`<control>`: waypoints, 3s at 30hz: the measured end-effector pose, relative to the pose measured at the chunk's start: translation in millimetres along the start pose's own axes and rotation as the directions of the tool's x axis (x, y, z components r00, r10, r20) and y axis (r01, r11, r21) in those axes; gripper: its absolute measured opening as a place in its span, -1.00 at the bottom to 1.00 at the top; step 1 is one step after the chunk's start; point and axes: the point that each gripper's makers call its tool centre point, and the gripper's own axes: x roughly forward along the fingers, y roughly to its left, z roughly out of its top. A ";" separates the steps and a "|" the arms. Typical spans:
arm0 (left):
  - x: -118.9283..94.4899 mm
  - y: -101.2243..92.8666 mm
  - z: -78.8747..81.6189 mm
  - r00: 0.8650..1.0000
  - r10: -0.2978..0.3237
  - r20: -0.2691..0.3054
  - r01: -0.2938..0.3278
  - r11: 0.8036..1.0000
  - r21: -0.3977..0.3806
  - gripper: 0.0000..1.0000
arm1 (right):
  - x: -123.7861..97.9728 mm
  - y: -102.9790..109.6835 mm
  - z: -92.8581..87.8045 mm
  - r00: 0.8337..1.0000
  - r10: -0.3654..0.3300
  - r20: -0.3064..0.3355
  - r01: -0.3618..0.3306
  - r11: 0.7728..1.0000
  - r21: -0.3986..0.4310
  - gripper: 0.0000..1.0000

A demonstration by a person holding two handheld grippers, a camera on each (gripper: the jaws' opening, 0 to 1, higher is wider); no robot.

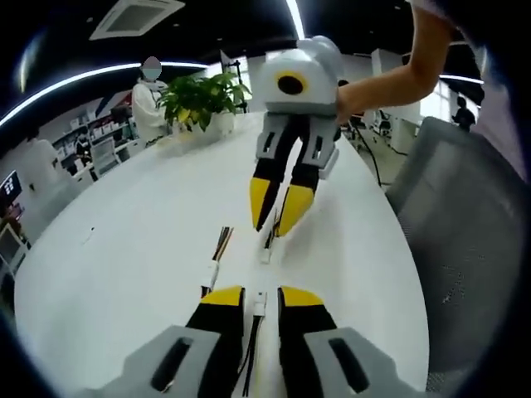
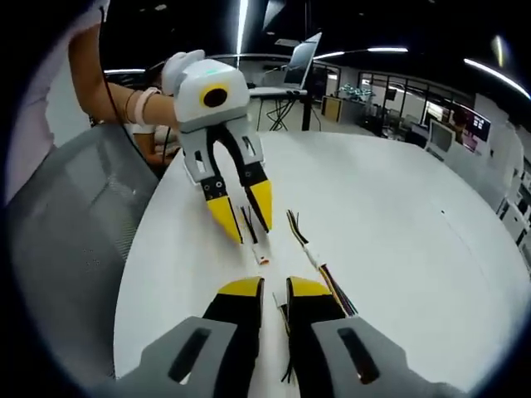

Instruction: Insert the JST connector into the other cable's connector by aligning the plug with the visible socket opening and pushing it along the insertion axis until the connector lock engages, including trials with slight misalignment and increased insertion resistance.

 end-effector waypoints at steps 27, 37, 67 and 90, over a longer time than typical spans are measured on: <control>13.9 0.8 -24.8 0.998 -0.030 -0.064 0.027 0.999 -0.042 -0.87 | 15.7 -5.0 -31.6 0.998 0.020 -0.067 -0.021 0.999 -0.024 -0.87; 13.6 1.9 -22.7 0.999 -0.025 -0.046 0.024 0.999 -0.027 -1.00 | 16.8 -4.4 -29.4 0.998 0.022 -0.050 -0.023 1.000 -0.012 -0.92; 8.5 4.8 -3.0 1.000 -0.009 -0.028 0.010 0.999 0.043 -1.00 | 18.0 -8.9 -0.1 0.999 -0.022 -0.023 0.024 0.997 0.072 -0.95; 11.0 3.6 -0.9 0.998 -0.008 -0.061 0.011 0.999 0.046 -1.00 | 24.4 -1.5 0.0 0.999 0.014 -0.033 -0.012 0.998 0.055 -0.95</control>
